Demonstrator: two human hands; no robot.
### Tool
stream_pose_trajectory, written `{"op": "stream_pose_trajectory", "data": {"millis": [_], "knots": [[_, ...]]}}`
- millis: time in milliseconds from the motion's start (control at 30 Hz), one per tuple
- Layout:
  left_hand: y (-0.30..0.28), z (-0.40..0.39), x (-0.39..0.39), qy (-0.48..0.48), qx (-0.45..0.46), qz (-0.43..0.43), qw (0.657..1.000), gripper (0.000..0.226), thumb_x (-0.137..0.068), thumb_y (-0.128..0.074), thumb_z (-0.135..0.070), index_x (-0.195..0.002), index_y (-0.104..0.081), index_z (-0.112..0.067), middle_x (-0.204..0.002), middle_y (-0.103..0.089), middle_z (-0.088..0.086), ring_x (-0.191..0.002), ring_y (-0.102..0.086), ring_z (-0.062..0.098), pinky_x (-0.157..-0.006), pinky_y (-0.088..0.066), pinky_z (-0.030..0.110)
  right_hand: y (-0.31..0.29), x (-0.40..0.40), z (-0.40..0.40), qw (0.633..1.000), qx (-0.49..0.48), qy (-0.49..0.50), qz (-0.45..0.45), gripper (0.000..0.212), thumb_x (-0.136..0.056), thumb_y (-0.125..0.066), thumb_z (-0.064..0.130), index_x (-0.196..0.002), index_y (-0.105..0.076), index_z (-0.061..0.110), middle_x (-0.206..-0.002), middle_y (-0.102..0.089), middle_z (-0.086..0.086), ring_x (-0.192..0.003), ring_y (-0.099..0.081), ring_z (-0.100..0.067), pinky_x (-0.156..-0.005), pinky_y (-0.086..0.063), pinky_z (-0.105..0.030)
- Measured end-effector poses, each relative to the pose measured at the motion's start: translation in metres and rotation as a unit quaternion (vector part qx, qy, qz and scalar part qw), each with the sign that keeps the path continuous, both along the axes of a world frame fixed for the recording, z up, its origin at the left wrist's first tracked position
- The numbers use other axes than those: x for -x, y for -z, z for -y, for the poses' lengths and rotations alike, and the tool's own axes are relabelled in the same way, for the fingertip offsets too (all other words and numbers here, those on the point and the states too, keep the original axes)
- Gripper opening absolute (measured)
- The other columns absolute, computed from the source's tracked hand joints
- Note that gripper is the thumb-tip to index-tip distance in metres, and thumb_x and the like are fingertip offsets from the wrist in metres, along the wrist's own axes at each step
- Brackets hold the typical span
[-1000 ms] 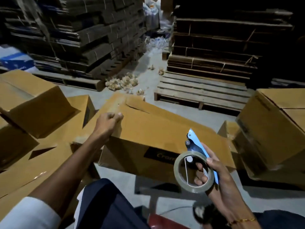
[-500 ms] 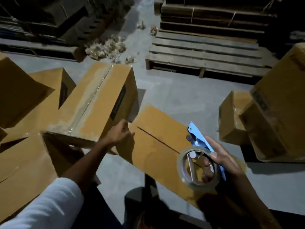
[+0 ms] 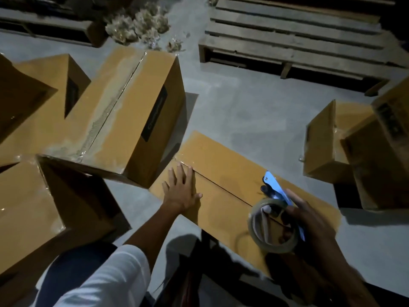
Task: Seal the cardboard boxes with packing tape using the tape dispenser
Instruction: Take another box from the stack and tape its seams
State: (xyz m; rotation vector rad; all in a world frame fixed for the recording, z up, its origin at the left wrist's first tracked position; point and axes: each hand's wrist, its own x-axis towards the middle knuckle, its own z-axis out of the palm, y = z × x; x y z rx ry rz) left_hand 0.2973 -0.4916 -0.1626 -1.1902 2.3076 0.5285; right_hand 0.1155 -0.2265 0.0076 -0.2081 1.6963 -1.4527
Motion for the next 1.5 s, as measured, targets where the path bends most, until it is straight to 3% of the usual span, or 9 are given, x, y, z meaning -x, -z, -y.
{"op": "stream_pose_trajectory", "data": {"millis": [167,400,567,800,1033,1133,1267,1367,1500], "knots": [[-0.016,0.008,0.006,0.018,0.069,-0.027,0.997,0.082,-0.089,-0.057,-0.066,-0.153,-0.023,-0.026,-0.16,-0.007,0.007,-0.14,-0.022,0.035,-0.097,-0.045,0.052,0.002,-0.007,0.051,0.995,0.008,-0.092,-0.032,0.045,-0.093,-0.052,-0.003,-0.098,-0.073,0.037,-0.098,-0.076,0.018,-0.087,-0.067,0.009,-0.065,-0.048,-0.005],[-0.051,0.027,0.04,-0.058,-0.02,-0.106,0.992,0.053,-0.101,-0.042,-0.055,-0.117,-0.069,-0.012,-0.133,-0.054,0.012,-0.126,-0.046,0.034,-0.098,-0.044,0.044,0.022,0.002,0.078,0.991,0.003,-0.127,0.047,0.04,-0.094,-0.052,0.009,-0.128,-0.064,0.028,-0.09,-0.07,0.012,-0.079,-0.061,-0.005,-0.068,-0.046,-0.018],[-0.106,0.009,0.05,-0.358,-0.476,-0.226,0.771,0.068,-0.101,-0.03,-0.064,-0.095,-0.07,-0.009,-0.091,-0.073,0.008,-0.083,-0.066,0.021,-0.072,-0.051,0.032,0.021,-0.003,0.087,0.99,-0.021,-0.138,0.007,0.044,-0.09,-0.062,0.011,-0.126,-0.066,0.037,-0.125,-0.067,0.015,-0.115,-0.063,-0.006,-0.096,-0.048,-0.033],[-0.125,0.009,0.049,-0.4,-0.533,-0.262,0.698,0.041,-0.098,-0.053,-0.055,-0.092,-0.06,-0.016,-0.078,-0.053,0.001,-0.069,-0.054,0.013,-0.061,-0.054,0.028,0.01,-0.011,0.081,0.976,-0.004,-0.194,-0.101,0.05,-0.086,-0.072,0.012,-0.125,-0.065,0.042,-0.124,-0.062,0.029,-0.108,-0.061,0.003,-0.082,-0.046,-0.019],[-0.123,0.007,0.054,-0.365,-0.459,-0.322,0.743,0.016,-0.101,-0.051,-0.003,-0.094,-0.066,-0.003,-0.083,-0.059,0.018,-0.06,-0.051,0.016,-0.045,-0.044,0.021,0.01,-0.014,0.079,0.948,0.011,-0.259,-0.183,0.055,-0.083,-0.076,0.009,-0.128,-0.062,0.039,-0.127,-0.059,0.033,-0.115,-0.057,0.007,-0.081,-0.046,-0.008],[-0.119,0.01,0.054,-0.319,-0.395,-0.338,0.793,0.014,-0.099,-0.059,-0.008,-0.088,-0.063,-0.001,-0.085,-0.063,0.021,-0.07,-0.056,0.026,-0.055,-0.042,0.027,0.011,-0.006,0.084,0.911,-0.013,-0.305,-0.276,0.057,-0.079,-0.08,0.027,-0.129,-0.059,0.047,-0.124,-0.063,0.02,-0.115,-0.058,-0.003,-0.094,-0.045,-0.02],[-0.112,0.047,0.043,-0.327,-0.249,-0.372,0.832,0.026,-0.097,-0.063,-0.009,-0.072,-0.059,-0.011,-0.062,-0.063,0.001,-0.052,-0.056,0.008,-0.047,-0.045,0.016,0.003,0.014,0.086,0.837,-0.021,-0.382,-0.392,0.061,-0.075,-0.069,0.05,-0.134,-0.057,0.042,-0.119,-0.064,0.012,-0.109,-0.062,-0.01,-0.087,-0.051,-0.032],[-0.098,0.105,0.009,-0.282,-0.058,-0.312,0.906,0.015,-0.099,-0.058,-0.015,-0.089,-0.067,-0.009,-0.088,-0.069,0.006,-0.083,-0.065,0.018,-0.073,-0.056,0.029,0.005,0.038,0.058,0.816,-0.048,-0.424,-0.39,0.06,-0.075,-0.068,0.056,-0.133,-0.054,0.048,-0.115,-0.063,0.017,-0.103,-0.063,-0.002,-0.077,-0.053,-0.03],[-0.075,0.126,-0.01,-0.222,-0.05,-0.276,0.934,0.012,-0.1,-0.057,-0.019,-0.099,-0.064,-0.009,-0.09,-0.062,-0.003,-0.08,-0.058,0.003,-0.062,-0.045,0.015,0.035,0.041,0.035,0.745,-0.129,-0.483,-0.441,0.067,-0.07,-0.056,0.068,-0.135,-0.05,0.051,-0.092,-0.054,0.021,-0.08,-0.065,-0.011,-0.061,-0.044,-0.024]]}}
